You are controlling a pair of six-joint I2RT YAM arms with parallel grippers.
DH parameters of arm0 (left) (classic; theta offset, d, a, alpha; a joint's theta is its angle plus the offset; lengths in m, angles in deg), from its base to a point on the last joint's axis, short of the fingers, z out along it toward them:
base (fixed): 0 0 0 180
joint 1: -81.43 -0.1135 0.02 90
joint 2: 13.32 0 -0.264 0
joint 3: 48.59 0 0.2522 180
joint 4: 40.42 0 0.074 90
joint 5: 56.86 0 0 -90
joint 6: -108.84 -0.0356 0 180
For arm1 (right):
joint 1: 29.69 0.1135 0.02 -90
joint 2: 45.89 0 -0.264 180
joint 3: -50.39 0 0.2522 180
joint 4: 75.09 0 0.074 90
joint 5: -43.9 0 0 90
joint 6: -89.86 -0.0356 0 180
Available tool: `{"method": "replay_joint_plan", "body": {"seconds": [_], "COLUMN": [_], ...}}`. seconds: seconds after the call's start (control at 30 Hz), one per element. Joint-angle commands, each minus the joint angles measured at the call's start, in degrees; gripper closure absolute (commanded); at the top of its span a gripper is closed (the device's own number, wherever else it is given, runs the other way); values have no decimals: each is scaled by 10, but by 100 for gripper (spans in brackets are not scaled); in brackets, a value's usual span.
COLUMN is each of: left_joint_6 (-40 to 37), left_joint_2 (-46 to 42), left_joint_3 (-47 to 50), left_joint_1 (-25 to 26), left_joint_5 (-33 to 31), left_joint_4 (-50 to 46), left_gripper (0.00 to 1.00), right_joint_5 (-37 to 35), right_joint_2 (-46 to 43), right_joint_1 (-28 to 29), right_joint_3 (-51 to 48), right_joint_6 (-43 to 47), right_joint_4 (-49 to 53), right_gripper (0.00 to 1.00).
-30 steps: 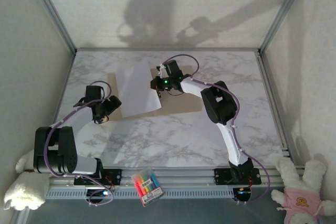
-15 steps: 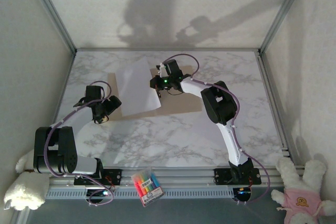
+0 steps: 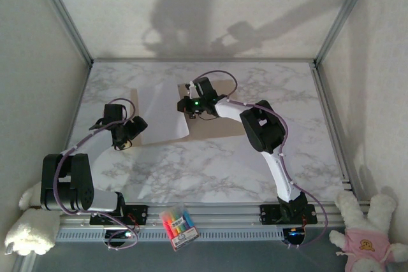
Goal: Put the files into the folder
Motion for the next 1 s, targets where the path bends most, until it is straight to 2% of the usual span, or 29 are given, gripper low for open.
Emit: {"method": "replay_joint_plan", "body": {"seconds": [0.0,0.17,0.57,0.97], "left_joint_6": [-6,-5,-8,-9], "left_joint_2": [-11,-11,-11,-13], "left_joint_3": [7,8,4,5], "left_joint_1": [-5,-5,-6,-6], "left_joint_5": [7,8,7,6], "left_joint_4": [0,0,-5,-8], "left_gripper": [6,6,6,6], "right_joint_5": [-12,-23,-52,-41], "right_joint_2": [-15,-11,-13,-17], "right_joint_1": [9,13,0,4], "right_joint_3": [-8,-12,22,0], "right_joint_6": [-15,-28,11,-8], "right_joint_4": [-18,-28,24,-11], "right_gripper": [97,96,96,96]}}
